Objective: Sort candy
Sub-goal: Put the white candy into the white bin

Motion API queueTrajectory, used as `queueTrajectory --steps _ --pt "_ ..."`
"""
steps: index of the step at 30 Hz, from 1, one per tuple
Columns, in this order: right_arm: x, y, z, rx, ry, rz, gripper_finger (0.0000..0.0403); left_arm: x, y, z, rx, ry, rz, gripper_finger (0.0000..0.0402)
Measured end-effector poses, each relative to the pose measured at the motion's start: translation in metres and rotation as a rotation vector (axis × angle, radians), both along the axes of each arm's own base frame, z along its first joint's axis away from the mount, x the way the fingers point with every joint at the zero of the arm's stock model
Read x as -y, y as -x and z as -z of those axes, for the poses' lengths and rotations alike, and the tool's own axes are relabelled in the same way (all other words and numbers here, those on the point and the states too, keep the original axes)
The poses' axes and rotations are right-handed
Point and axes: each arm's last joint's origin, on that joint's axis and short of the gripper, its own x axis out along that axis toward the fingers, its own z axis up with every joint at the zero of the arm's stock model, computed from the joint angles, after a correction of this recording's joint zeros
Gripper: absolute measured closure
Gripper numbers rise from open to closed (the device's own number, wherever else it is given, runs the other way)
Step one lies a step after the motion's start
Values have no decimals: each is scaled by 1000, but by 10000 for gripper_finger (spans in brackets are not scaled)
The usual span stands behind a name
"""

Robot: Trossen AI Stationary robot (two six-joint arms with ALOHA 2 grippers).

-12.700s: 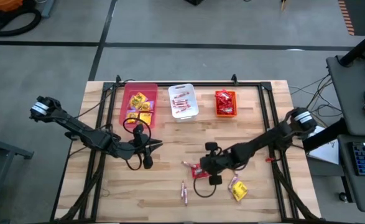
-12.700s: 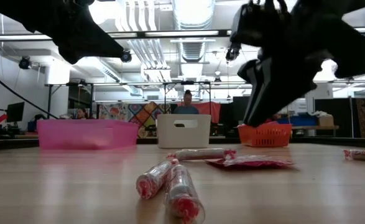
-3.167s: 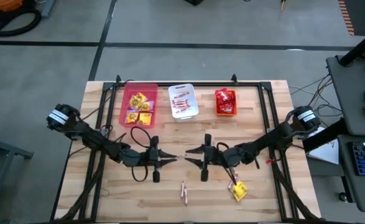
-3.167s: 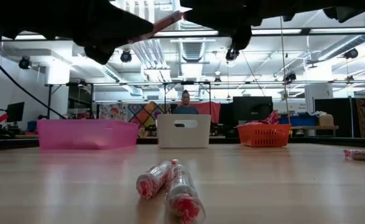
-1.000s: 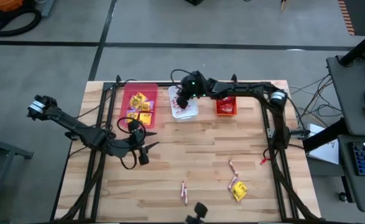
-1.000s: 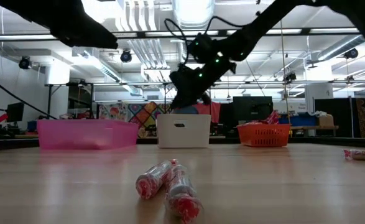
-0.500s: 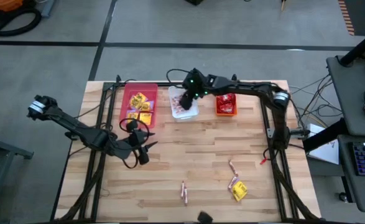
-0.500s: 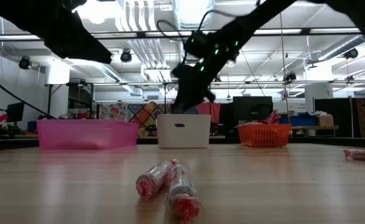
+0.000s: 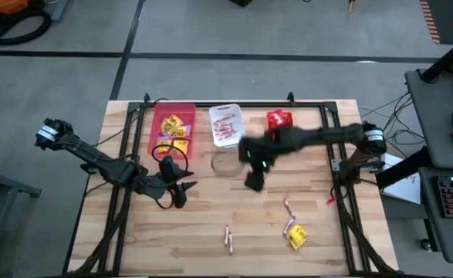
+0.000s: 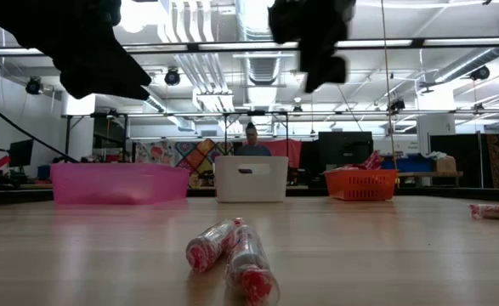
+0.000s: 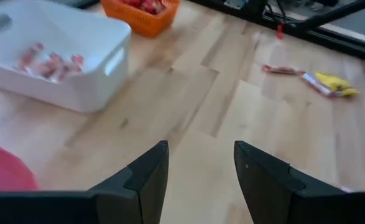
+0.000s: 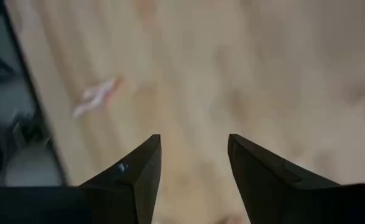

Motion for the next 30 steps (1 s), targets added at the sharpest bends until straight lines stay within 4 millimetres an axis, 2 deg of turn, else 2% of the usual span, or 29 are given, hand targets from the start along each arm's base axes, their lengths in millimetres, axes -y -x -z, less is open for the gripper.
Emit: queueTrajectory --steps 4,7,13,17,23,30 --pt "-53 14 0 -121 -12 1 220 2 0 1 -5 92 34 236" --pt "-83 23 9 -208 35 58 215 5 1 1 -13 136 63 236" --pt "-120 47 39 -385 42 163 211 16 5 2 -19 165 123 236" --pt "-128 62 62 -486 68 229 211 23 7 4 -25 159 148 236" --pt "-123 82 95 -614 123 310 211 25 2 6 -17 139 148 236" --pt "-116 94 131 -599 138 323 211 28 -3 11 -29 114 146 236"
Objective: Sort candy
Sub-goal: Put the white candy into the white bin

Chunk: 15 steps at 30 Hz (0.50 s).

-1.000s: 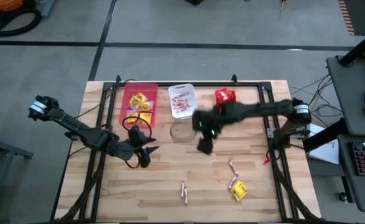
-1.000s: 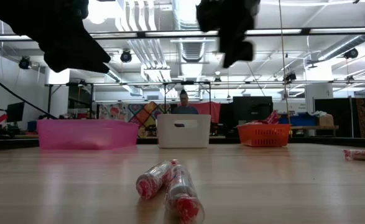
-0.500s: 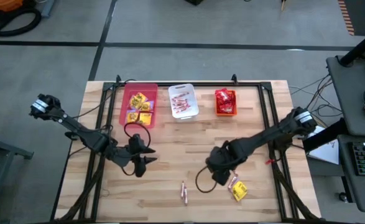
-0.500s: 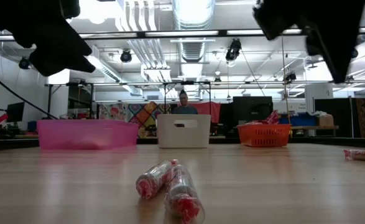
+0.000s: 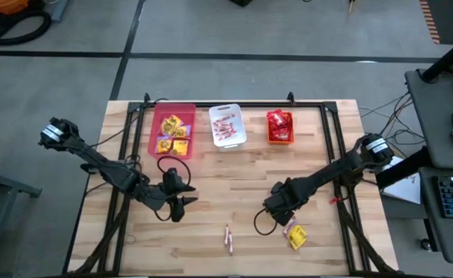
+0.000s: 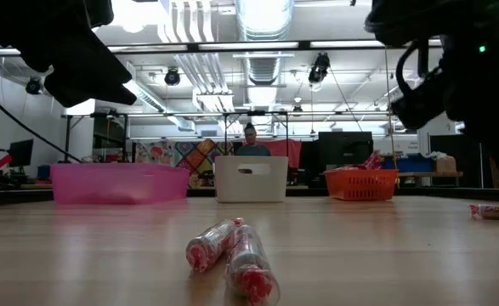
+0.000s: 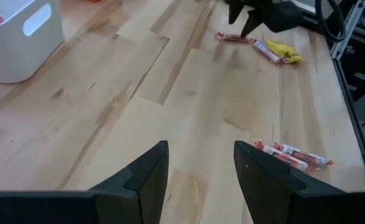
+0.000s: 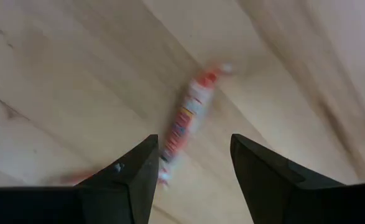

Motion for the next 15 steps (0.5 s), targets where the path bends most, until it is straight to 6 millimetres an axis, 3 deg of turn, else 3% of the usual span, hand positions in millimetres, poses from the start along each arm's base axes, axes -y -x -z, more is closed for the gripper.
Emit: queueTrajectory --steps 7,15 --pt "-1 -3 17 112 -45 1 231 1 -3 3 -7 -17 -7 236" --pt "-1 -3 20 151 -48 -22 355 0 -4 -4 21 -78 -15 236"
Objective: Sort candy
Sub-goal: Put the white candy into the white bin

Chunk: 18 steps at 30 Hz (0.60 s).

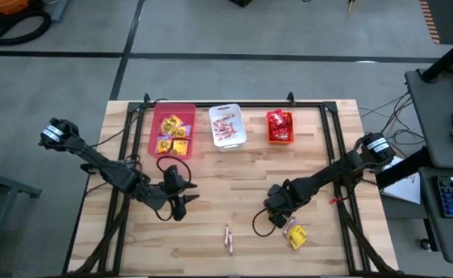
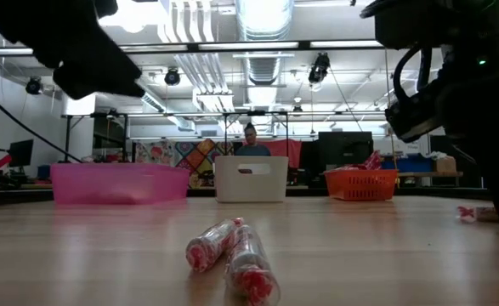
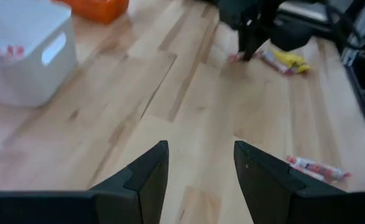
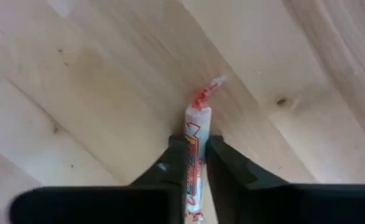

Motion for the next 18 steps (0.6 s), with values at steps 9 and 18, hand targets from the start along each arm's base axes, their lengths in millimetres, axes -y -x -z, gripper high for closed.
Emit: queueTrajectory --steps 9,18 --pt "9 -20 -28 142 -5 -120 394 3 -5 -33 7 -203 131 236" --pt "86 -58 -88 623 112 -347 394 3 -8 -51 -2 -321 147 236"
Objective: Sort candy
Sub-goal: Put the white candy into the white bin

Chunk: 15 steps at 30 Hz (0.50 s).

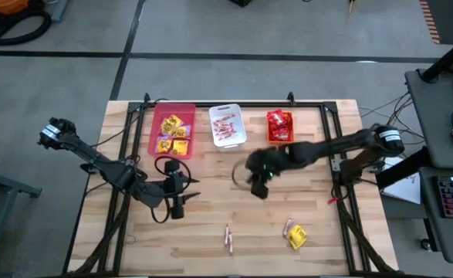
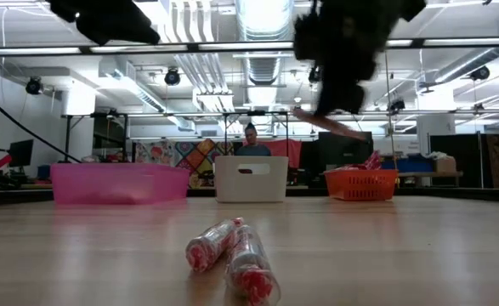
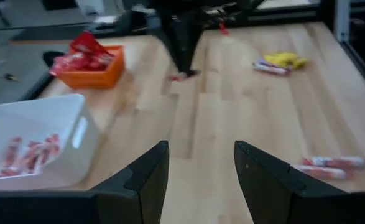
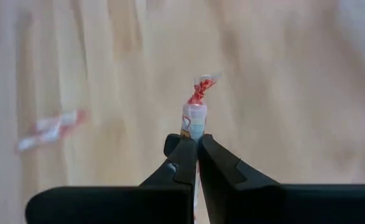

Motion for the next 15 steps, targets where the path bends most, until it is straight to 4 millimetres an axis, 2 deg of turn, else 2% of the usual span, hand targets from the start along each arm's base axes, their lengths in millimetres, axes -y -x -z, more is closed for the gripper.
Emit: queueTrajectory --steps 5,9,12,15 --pt "41 -20 -19 330 259 -57 394 -1 0 -2 14 -21 -41 236" --pt "85 -37 -32 557 536 67 394 -3 0 -3 38 -24 -96 236" --pt "127 -39 -31 600 654 236 394 -4 0 -4 57 -8 -143 236" --pt "166 -33 -24 564 669 347 394 -4 0 -3 70 15 -177 236"
